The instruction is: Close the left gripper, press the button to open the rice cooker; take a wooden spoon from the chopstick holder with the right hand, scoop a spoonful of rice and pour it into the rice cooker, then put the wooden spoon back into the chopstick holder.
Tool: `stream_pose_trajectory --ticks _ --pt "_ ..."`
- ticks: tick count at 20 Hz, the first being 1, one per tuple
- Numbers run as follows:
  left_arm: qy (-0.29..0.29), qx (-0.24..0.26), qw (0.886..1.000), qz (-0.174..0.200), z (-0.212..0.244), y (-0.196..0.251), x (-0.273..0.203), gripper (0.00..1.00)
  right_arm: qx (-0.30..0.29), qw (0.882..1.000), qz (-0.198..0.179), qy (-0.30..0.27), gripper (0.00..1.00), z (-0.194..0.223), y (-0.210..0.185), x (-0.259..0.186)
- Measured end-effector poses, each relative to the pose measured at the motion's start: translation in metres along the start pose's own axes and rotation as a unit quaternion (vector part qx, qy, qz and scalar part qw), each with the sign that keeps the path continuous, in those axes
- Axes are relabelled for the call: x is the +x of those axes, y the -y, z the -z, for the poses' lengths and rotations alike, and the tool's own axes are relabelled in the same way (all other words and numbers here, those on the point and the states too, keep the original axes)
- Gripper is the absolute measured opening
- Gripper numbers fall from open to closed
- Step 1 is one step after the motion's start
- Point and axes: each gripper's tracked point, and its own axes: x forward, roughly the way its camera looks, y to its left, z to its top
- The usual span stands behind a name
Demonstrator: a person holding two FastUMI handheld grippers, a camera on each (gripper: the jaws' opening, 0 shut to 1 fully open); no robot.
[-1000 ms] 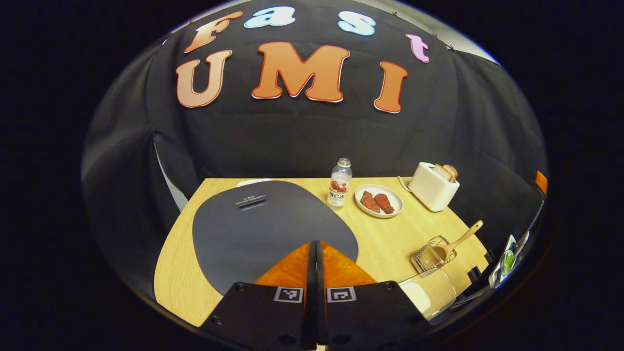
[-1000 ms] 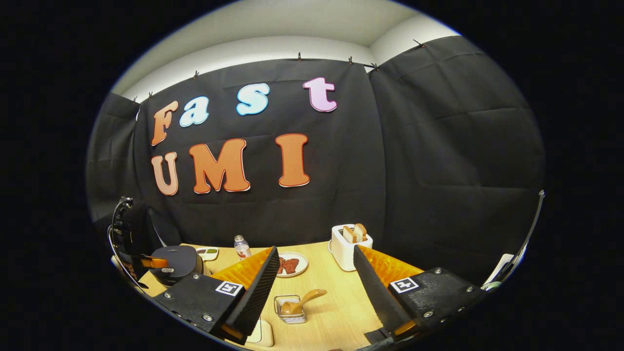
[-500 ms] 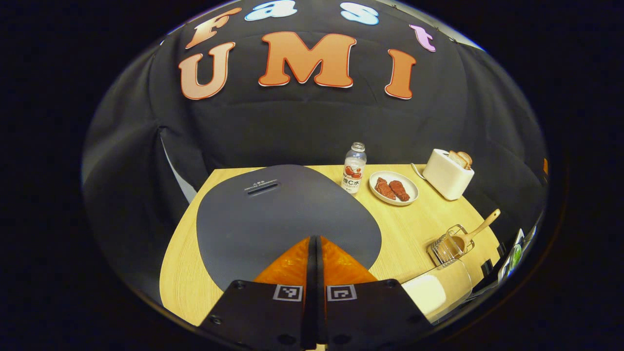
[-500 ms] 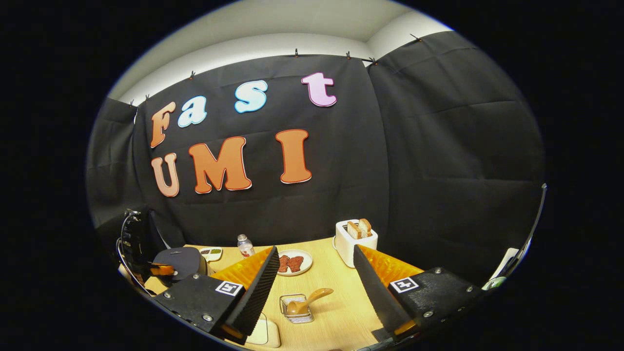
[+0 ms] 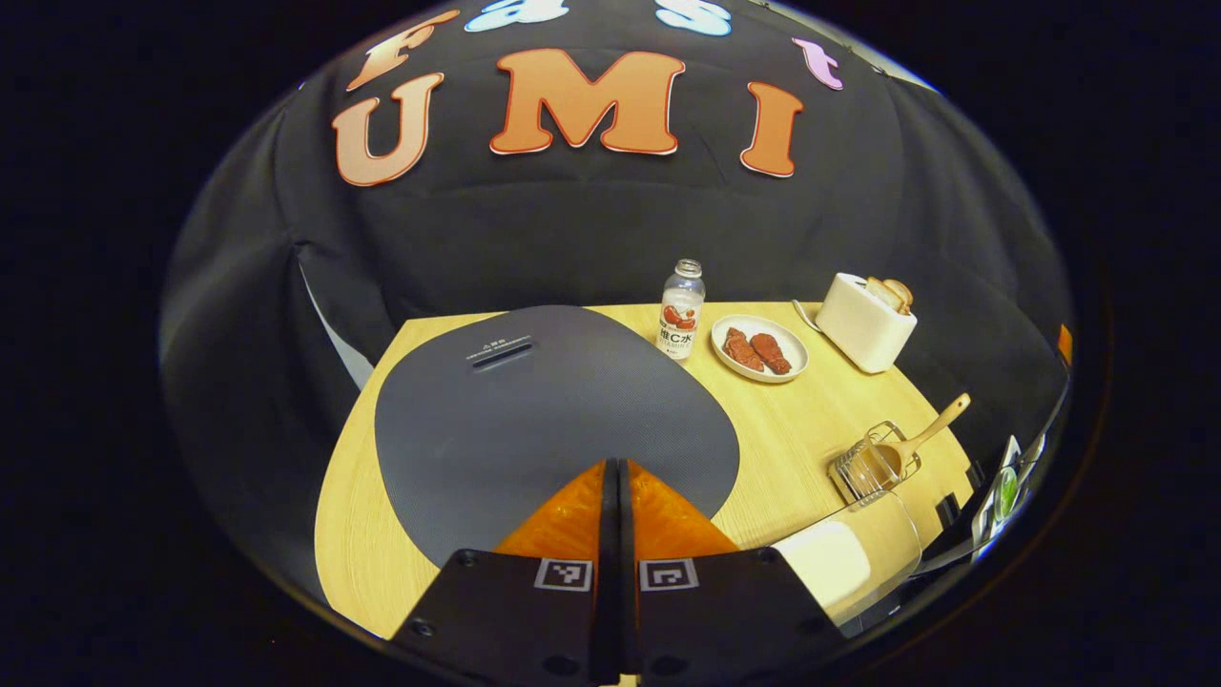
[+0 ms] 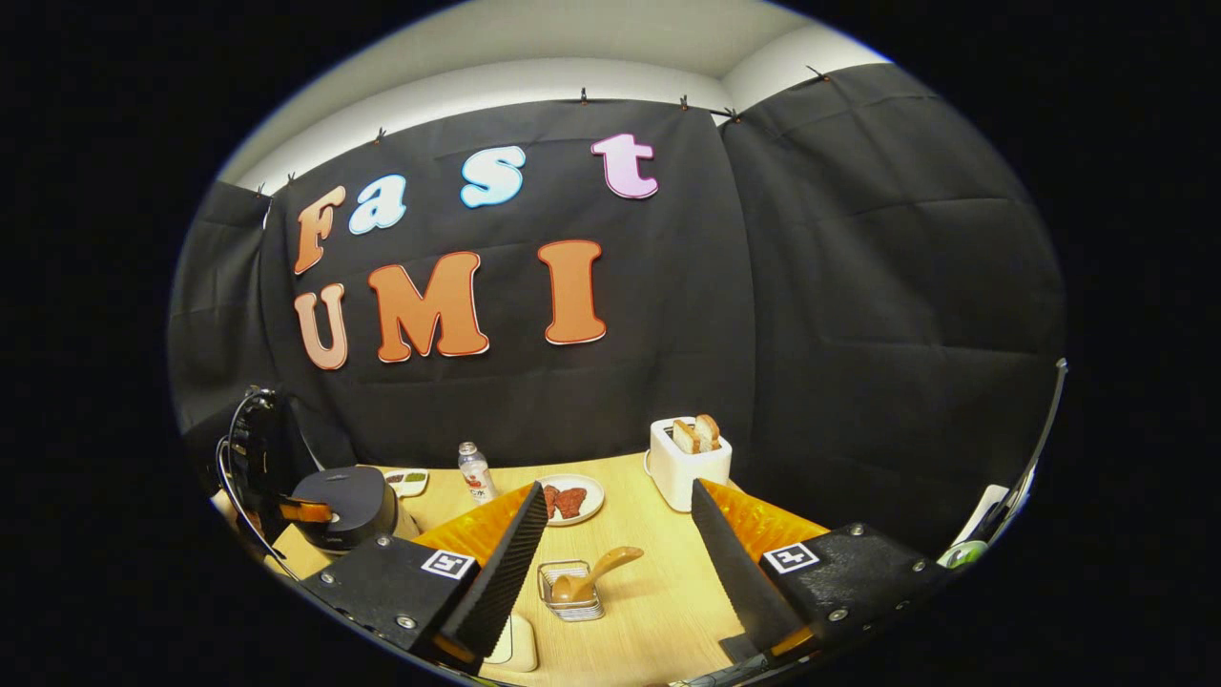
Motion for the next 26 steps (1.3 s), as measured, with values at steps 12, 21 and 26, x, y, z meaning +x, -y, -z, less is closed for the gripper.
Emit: stream_pose_trajectory --ticks 12,21,26 --pt "0.214 -0.049 0.975 -0.042 -0.123 -0.020 -0.134 0.04 0.005 1.000 -0.007 0.029 0.94 -0.011 -0.005 -0.003" --pt "0.304 -0.041 0.944 -0.123 -0.147 -0.050 -0.240 0.05 0.036 0.998 -0.011 0.040 0.94 0.020 0.001 0.026" --pt "0.340 -0.057 0.927 -0.146 -0.156 -0.063 -0.267 0.18 0.052 0.998 -0.008 0.024 0.94 0.048 0.005 0.059"
